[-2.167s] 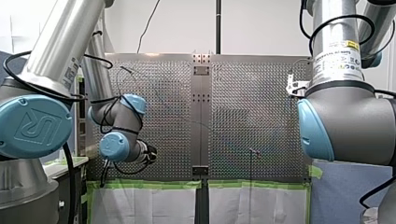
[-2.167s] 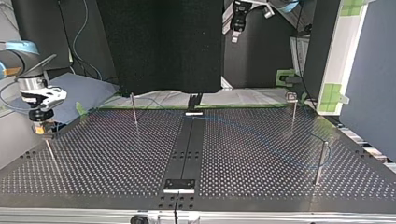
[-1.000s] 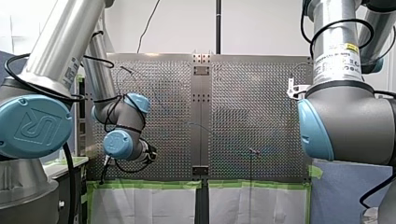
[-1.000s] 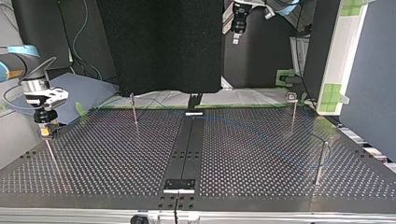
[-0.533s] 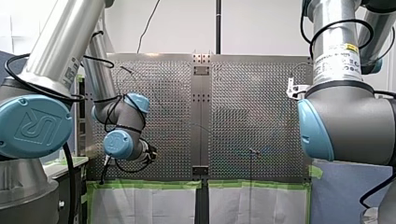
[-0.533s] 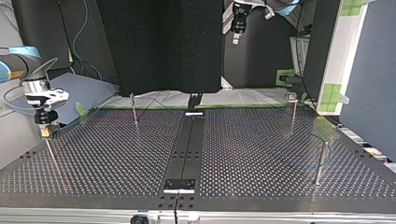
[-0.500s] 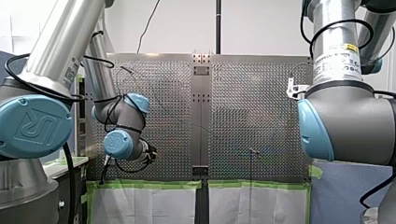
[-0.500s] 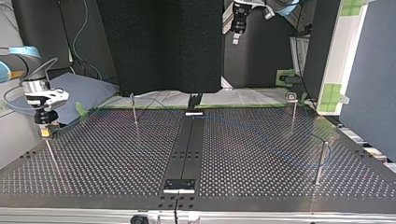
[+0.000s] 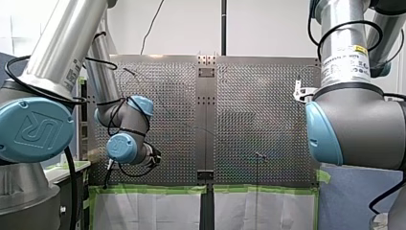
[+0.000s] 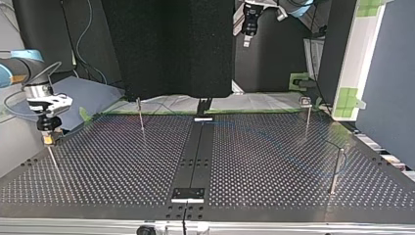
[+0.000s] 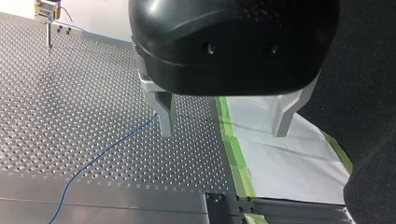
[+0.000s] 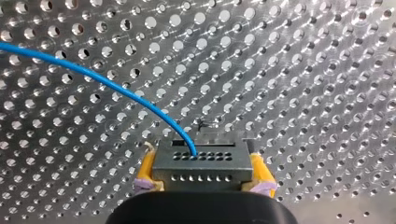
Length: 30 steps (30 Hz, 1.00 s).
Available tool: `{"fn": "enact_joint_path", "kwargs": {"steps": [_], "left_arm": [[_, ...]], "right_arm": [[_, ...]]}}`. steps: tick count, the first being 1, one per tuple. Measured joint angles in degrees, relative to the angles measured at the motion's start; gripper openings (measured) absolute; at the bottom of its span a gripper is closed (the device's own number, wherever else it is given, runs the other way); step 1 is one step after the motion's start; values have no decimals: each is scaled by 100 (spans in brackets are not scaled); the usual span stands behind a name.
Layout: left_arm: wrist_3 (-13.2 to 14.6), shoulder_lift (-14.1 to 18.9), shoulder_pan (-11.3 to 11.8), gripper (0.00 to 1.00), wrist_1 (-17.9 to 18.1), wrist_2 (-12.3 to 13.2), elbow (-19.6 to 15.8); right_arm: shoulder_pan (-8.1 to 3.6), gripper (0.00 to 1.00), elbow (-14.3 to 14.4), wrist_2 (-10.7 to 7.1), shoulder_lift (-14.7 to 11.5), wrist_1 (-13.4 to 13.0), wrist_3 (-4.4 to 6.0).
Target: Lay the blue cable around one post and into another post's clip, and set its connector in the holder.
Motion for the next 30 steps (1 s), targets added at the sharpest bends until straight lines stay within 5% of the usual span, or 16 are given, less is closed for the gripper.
{"fn": "enact_joint_path", "kwargs": {"steps": [30], "left_arm": [[-1, 2, -1, 100, 0, -6, 4]], "right_arm": [[44, 0, -88, -95, 19, 62, -29]]}}
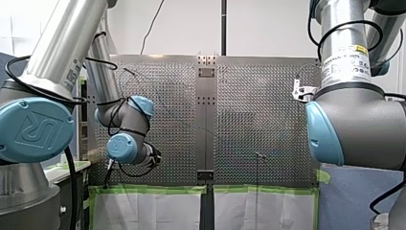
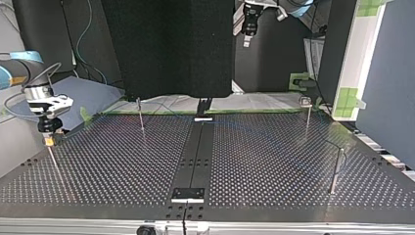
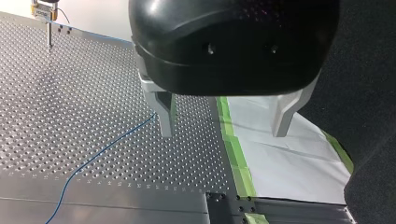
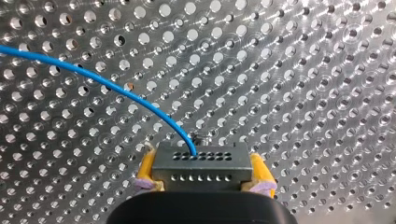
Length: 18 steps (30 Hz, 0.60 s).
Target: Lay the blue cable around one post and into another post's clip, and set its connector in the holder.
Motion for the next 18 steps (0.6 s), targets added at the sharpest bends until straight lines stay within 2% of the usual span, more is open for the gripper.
{"fn": "enact_joint_path", "kwargs": {"steps": [2, 3, 5, 6, 7, 10, 11, 12, 13, 14, 15, 17, 18], "left_arm": [[0, 0, 0, 100, 0, -1, -2], [0, 0, 0, 100, 0, -1, -2], [0, 0, 0, 100, 0, -2, -2], [0, 0, -1, 100, 0, -2, -2], [0, 0, -1, 100, 0, -2, -2], [0, 0, 0, 100, 0, -3, -2], [0, 0, 0, 100, 0, -3, -2], [0, -1, 0, 100, 0, -3, -2], [0, -1, 0, 100, 0, -3, -2], [0, -2, 0, 100, 0, -3, -2], [0, -2, 1, 100, 0, -3, -2], [0, -2, 1, 100, 0, -3, -2], [0, -3, 1, 100, 0, -3, -2]], "right_arm": [[1, 16, 1, 5, 0, -2, -1], [1, 16, 0, 6, 0, -1, -4], [1, 38, 1, 8, 0, 1, -15], [1, 38, 2, 9, 0, 1, -19], [1, 44, 2, 9, 0, 1, -22], [1, 51, 2, 12, -4, 6, -27], [0, 62, 2, 14, -4, 6, -30], [1, 62, 2, 18, -3, 6, -32], [1, 70, 1, 26, -2, 7, -34], [1, 74, 1, 39, -1, 8, -35], [1, 74, 0, 50, -1, 10, -36], [0, 83, 1, 73, 2, 20, -37], [-1, 83, 1, 80, 4, 18, -38]]}}
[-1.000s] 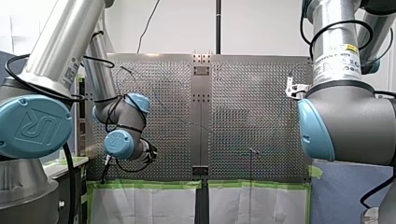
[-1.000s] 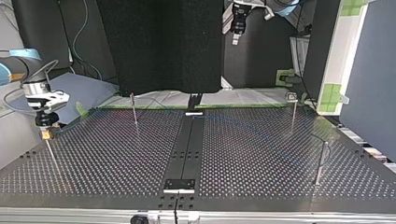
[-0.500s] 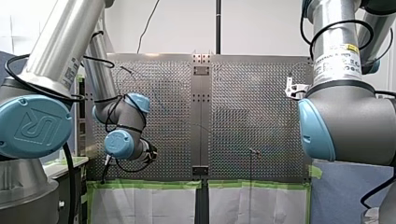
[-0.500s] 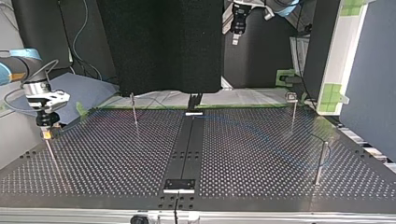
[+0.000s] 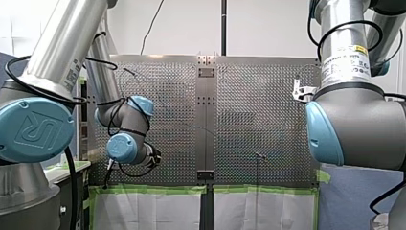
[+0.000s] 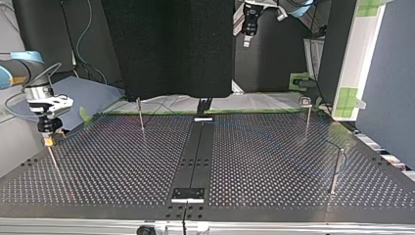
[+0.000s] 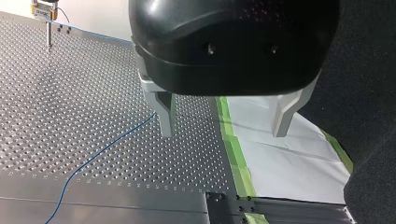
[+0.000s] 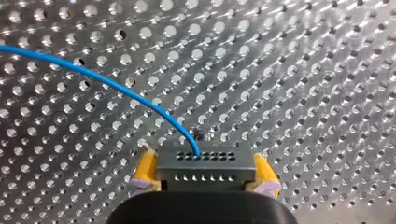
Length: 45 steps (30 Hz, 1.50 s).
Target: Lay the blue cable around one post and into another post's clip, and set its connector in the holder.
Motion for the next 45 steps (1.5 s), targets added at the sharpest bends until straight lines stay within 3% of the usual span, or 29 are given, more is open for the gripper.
{"fn": "enact_joint_path", "kwargs": {"steps": [2, 7, 25, 35, 45], "left_arm": [[0, 0, 0, 100, 0, 0, 0], [0, 0, 0, 100, 0, 0, 0], [0, 2, -1, 100, 0, -1, 1], [1, 5, -1, 100, -1, 0, 0], [0, 1, 0, 100, 0, -8, 0]], "right_arm": [[0, 91, 3, 11, 1, 9, -1], [1, 100, 0, 29, 0, 0, -1], [1, 100, 1, 74, -3, -16, 8], [1, 100, 2, 220, -3, -13, 21], [0, 100, 3, 244, -3, -44, 32]]}}
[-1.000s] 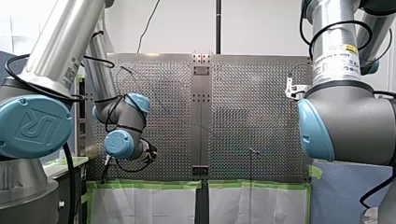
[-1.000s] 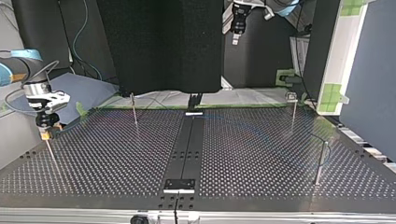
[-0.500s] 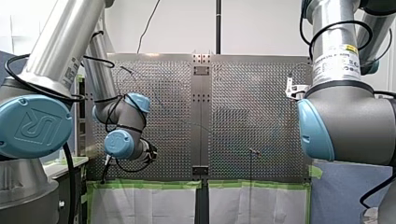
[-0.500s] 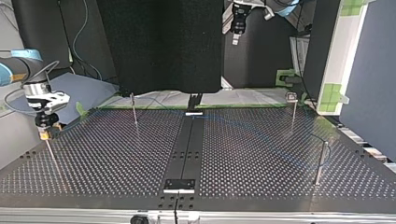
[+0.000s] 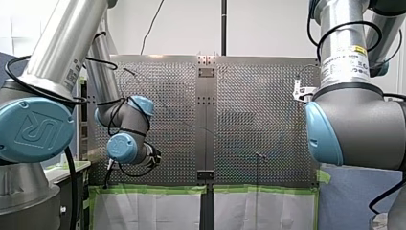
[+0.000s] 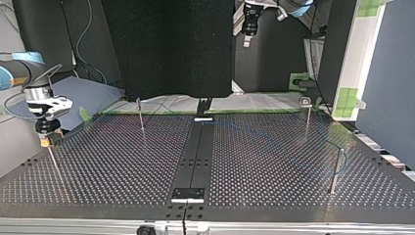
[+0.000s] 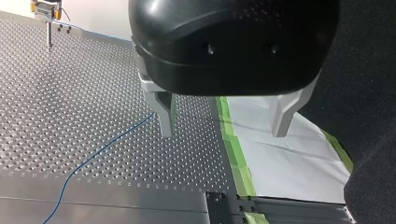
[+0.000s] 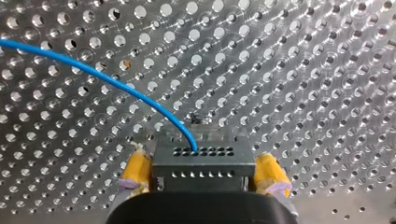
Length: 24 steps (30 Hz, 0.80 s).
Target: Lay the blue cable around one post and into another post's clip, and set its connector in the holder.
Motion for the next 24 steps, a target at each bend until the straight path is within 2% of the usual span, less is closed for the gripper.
{"fn": "enact_joint_path", "kwargs": {"steps": [19, 24], "left_arm": [[0, 0, -3, 100, -7, 8, -1], [0, -1, -4, 100, -9, 8, -4]], "right_arm": [[0, 100, -1, 6, -2, 15, -32], [0, 100, 0, 67, -2, 15, -34]]}}
